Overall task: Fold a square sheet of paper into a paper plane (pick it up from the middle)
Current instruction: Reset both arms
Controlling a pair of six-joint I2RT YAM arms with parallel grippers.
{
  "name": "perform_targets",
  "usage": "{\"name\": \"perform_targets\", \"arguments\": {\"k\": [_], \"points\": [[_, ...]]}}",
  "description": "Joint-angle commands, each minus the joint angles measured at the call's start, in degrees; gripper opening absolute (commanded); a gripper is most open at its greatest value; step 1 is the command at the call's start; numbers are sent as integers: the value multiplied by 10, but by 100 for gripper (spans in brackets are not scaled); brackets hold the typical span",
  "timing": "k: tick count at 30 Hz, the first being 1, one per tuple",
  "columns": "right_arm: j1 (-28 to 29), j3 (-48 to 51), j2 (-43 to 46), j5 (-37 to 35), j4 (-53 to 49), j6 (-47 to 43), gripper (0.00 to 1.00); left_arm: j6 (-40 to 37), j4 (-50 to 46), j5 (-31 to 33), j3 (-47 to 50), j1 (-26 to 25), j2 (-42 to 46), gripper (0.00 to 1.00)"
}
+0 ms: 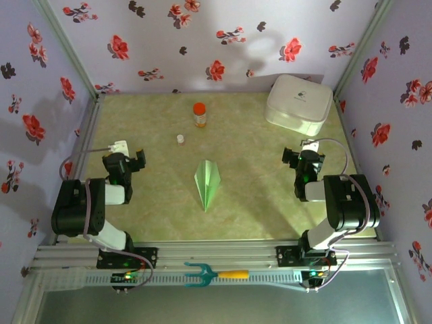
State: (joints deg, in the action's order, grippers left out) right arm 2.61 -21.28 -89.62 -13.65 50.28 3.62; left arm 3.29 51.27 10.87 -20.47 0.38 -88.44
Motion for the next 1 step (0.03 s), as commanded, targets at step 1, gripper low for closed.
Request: {"name": "perform_targets", "arguments": {"k": [1], "points": [[-3, -8, 4, -5, 5, 13, 99, 8, 22, 4, -6, 0, 1, 100]]}}
